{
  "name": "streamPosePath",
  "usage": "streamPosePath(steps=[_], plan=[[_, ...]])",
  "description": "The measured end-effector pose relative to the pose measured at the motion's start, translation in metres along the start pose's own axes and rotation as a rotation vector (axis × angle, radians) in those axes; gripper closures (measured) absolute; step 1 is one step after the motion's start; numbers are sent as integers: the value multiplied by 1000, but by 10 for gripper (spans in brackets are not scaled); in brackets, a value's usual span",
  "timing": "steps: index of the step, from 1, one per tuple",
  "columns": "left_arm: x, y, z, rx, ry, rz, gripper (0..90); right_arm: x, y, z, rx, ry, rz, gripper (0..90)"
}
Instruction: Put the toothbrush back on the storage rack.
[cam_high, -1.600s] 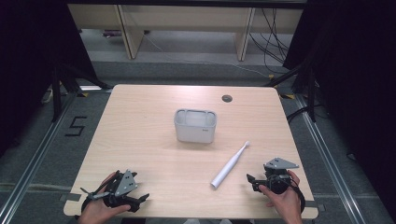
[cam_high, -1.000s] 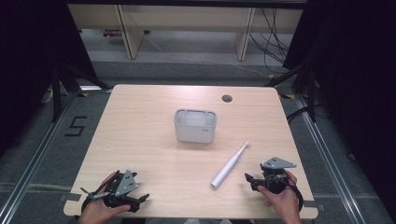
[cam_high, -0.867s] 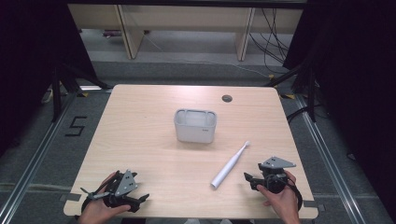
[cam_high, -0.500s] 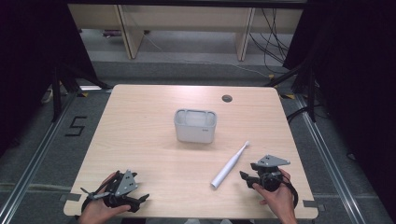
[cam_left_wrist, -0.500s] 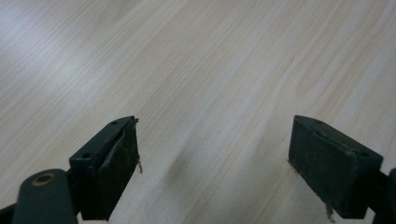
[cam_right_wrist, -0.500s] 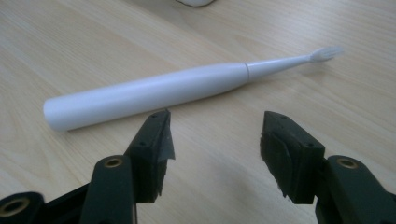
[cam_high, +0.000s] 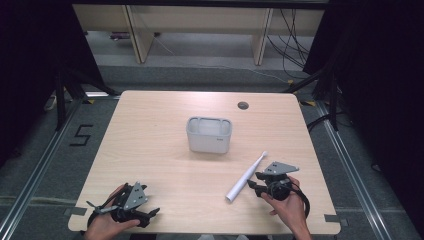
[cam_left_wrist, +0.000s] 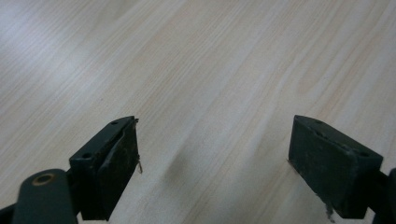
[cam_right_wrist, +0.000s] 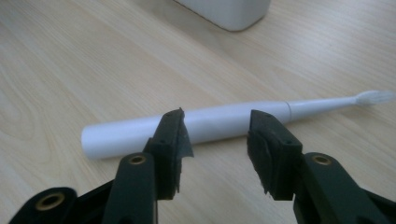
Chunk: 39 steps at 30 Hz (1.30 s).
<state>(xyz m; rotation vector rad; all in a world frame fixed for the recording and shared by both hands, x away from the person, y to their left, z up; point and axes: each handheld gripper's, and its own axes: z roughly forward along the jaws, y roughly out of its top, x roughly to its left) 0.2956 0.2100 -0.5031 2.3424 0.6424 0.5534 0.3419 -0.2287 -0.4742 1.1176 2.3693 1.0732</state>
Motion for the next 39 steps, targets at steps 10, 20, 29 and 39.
streamPosePath(steps=[10, 20, 29, 39], plan=[[-1, 0, 0, -7, 1, -9, 156, 14, 14, 15, 17, 48, -72, 753], [-1, 0, 0, -9, -2, -10, 156, 27, 21, 27, 53, 93, -101, 847], [0, 0, 0, -8, -3, -12, 156, 35, 25, 37, 65, 118, -135, 895], [0, -1, 0, -10, -5, -13, 156, 41, 23, 48, 84, 147, -173, 900]])
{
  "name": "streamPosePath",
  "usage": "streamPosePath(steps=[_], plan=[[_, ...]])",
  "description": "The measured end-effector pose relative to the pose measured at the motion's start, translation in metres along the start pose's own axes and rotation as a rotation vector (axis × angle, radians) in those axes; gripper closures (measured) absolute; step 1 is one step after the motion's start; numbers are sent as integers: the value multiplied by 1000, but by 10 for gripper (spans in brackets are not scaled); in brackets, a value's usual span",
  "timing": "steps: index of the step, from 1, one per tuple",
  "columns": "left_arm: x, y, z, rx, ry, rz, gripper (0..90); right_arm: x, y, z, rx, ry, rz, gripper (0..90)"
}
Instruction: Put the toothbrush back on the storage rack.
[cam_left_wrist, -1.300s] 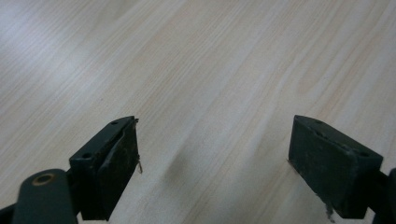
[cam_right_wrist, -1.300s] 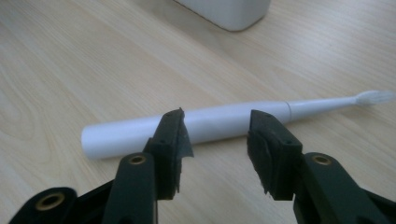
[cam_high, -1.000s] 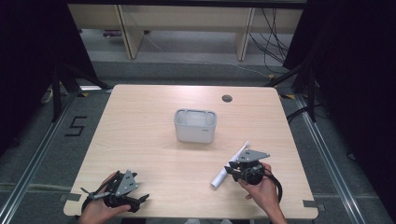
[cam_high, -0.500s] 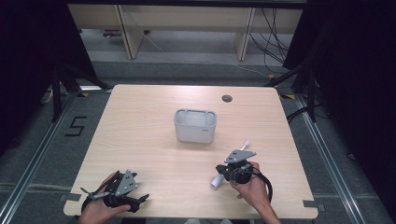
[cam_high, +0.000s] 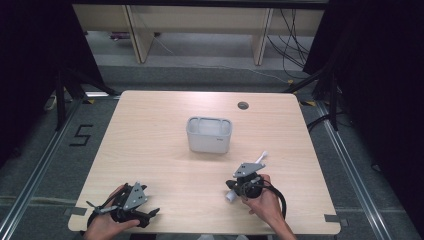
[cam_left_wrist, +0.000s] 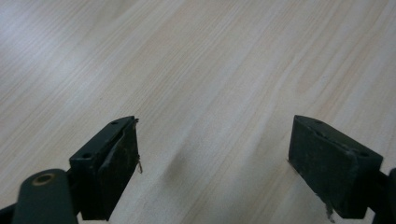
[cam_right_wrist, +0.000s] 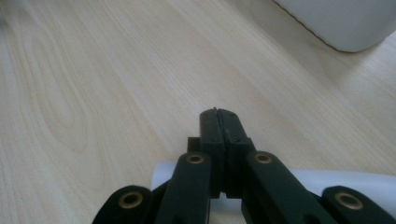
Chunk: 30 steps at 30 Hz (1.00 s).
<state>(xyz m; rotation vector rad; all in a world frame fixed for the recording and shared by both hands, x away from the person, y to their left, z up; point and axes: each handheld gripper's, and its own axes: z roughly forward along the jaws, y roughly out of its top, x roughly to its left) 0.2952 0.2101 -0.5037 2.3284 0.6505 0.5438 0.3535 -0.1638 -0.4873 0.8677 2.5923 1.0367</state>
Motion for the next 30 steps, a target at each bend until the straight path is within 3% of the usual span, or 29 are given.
streamPosePath(steps=[4, 8, 9, 11, 15, 16, 17, 20, 23, 25, 27, 30], plan=[[0, 0, 0, -1, 1, -2, 157, 2, -1, 1, 12, 0, 30, 900], [0, 0, 0, -4, 1, -3, 156, 2, -2, 2, 35, 15, 16, 900], [0, 0, 0, -4, 1, -3, 156, 1, -3, 5, 12, 23, -9, 900], [1, 0, 0, -2, 3, -2, 156, 2, -4, 3, 34, 19, 6, 900], [1, 0, 0, -2, 4, -3, 156, 2, -5, 4, 23, 26, -7, 900], [1, 0, 0, -6, 6, -4, 156, 4, -7, 3, 37, 22, 35, 900], [0, 0, -1, -6, 5, -5, 156, 2, -7, 3, 27, 23, 3, 900], [2, 0, -1, 7, 6, 11, 156, 1, -10, 1, 45, 39, 2, 900], [2, 0, -1, 6, 4, 5, 156, 1, -14, -1, 46, 43, 9, 900], [2, 0, -1, 7, 6, 7, 157, 2, -20, -5, 44, 40, 53, 900], [1, -1, 0, -3, 2, -13, 156, 1, -23, -8, 51, 40, 45, 900], [2, -1, -1, 1, 6, -5, 156, -2, -26, -10, 55, 48, 26, 900]])
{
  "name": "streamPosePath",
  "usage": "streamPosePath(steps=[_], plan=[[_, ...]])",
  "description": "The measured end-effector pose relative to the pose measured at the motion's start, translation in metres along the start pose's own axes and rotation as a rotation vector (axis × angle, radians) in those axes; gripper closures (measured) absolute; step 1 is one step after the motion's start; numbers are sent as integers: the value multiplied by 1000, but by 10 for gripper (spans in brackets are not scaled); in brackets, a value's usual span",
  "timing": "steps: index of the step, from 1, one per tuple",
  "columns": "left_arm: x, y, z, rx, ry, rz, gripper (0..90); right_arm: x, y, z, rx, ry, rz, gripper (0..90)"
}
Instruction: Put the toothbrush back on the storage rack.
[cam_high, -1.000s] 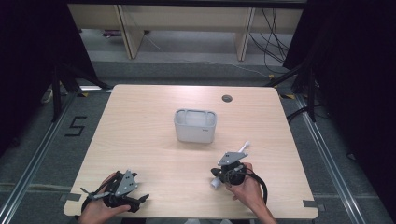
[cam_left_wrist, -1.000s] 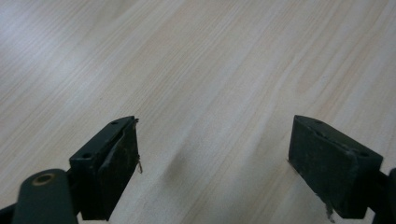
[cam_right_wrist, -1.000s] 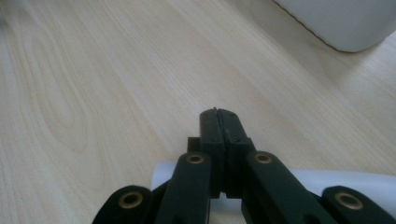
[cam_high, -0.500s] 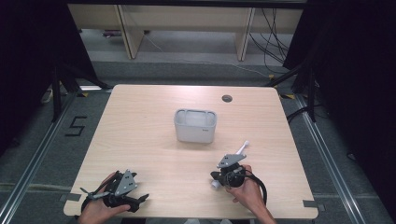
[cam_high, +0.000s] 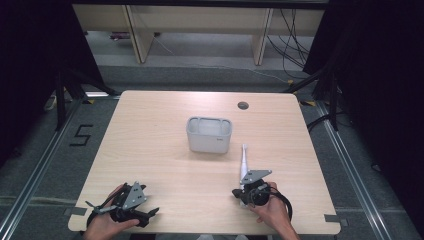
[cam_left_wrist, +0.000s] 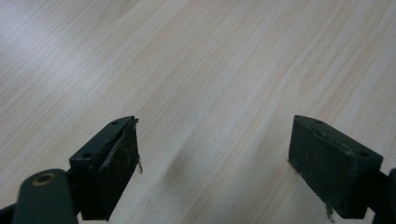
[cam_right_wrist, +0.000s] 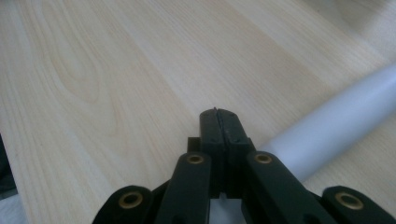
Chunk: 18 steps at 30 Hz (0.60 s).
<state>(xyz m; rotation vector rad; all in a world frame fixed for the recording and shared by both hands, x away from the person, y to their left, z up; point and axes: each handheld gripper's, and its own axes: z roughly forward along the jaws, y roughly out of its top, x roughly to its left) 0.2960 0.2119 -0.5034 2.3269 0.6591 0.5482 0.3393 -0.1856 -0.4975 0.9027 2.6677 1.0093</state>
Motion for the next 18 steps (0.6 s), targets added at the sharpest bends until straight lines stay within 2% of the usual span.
streamPosePath(steps=[1, 2, 3, 5, 6, 7, 10, 11, 12, 13, 16, 17, 18], plan=[[0, 0, 0, 8, -1, 5, 156, 0, -1, -1, 0, 3, 11, 900], [0, 0, 0, 8, -1, 1, 156, 1, -3, -3, -3, -24, 36, 900], [-1, 0, 1, -2, -2, -11, 156, 0, -4, -5, 1, -4, 17, 900], [0, 0, 0, 2, -1, 1, 156, 0, -7, -6, -8, -13, 45, 900], [0, 0, 0, 2, -1, 1, 156, -2, -11, -9, 4, -22, 40, 900], [-1, 0, 1, -4, -4, -7, 156, -3, -12, -10, -6, -7, 27, 900], [-1, 0, 1, 6, -2, -4, 157, -4, -15, -11, -16, -16, 42, 900], [-1, 0, 0, 5, -1, -3, 157, -6, -16, -11, -25, -17, 27, 900], [-1, 0, 1, -5, -4, -12, 157, -7, -17, -13, -17, -16, 34, 900], [-1, 0, 1, -3, -6, -9, 156, -6, -20, -18, -4, -33, 75, 900], [-1, -1, 1, -3, -4, -9, 156, -10, -23, -20, -15, -31, 71, 900], [-1, 0, 1, -3, -6, -9, 157, -9, -24, -22, -6, -34, 100, 900], [0, 0, 1, -4, -5, -9, 156, -12, -27, -25, -11, -40, 107, 900]])
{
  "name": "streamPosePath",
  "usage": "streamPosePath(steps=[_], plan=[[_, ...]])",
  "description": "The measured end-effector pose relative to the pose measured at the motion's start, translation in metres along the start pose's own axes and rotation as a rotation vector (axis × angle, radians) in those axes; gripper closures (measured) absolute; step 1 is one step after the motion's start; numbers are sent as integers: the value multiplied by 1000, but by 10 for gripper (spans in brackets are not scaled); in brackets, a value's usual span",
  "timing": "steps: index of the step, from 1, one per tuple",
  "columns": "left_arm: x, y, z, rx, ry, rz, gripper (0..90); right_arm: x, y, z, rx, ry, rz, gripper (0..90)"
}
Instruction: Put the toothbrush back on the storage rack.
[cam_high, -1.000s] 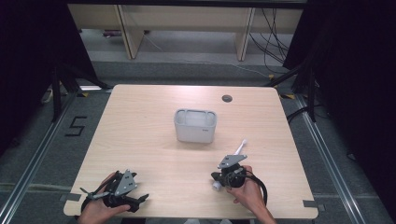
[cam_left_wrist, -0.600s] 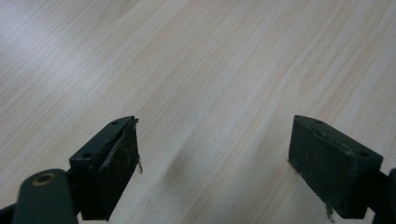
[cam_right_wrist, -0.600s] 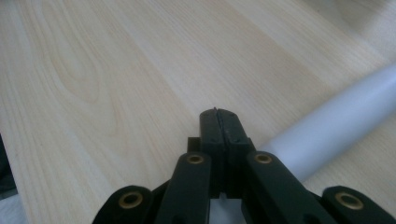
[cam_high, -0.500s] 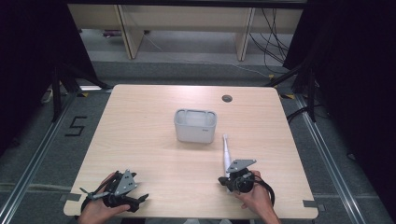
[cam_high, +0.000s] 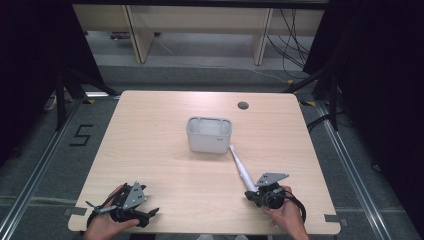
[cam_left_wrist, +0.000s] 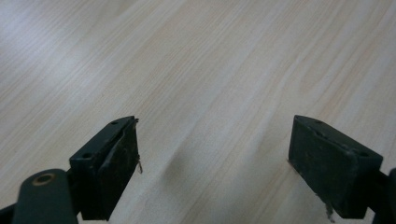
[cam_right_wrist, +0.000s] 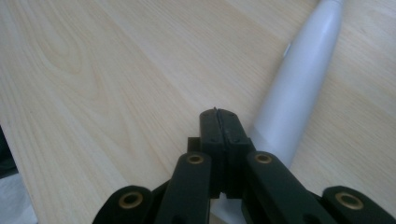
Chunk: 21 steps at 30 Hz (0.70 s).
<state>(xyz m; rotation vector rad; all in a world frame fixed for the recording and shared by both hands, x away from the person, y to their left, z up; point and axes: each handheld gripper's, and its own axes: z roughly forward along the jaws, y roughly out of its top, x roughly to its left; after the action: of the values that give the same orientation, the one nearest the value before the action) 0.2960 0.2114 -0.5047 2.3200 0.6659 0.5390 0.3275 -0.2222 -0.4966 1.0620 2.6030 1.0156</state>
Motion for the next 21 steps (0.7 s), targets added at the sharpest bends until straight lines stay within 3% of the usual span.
streamPosePath(steps=[2, 4, 5, 6, 7, 13, 14, 15, 18, 21], plan=[[0, 0, 0, 5, 3, 6, 156, -2, -2, -1, -7, -8, -9, 900], [0, 0, 0, 4, 1, 2, 156, -3, -5, -5, -1, -8, 17, 900], [0, 0, 0, 3, 1, 0, 156, -7, -6, -6, -3, -9, -9, 900], [0, 0, 0, 3, 1, 0, 156, -8, -8, -7, -11, -16, -2, 900], [0, 0, 0, 4, 3, 0, 157, -10, -8, -11, 15, -18, 19, 900], [0, 0, 1, 5, 1, 0, 156, -20, -16, -15, -8, -28, 28, 900], [0, 0, 1, 5, 2, 0, 156, -20, -16, -18, 23, -31, 49, 900], [0, 0, 1, 6, 1, 1, 157, -22, -18, -17, -6, -37, 40, 900], [0, 0, 1, 7, 2, 1, 156, -27, -19, -18, 8, -45, 14, 900], [-1, 0, 1, 7, 0, 1, 157, -29, -21, -21, 19, -60, 29, 900]])
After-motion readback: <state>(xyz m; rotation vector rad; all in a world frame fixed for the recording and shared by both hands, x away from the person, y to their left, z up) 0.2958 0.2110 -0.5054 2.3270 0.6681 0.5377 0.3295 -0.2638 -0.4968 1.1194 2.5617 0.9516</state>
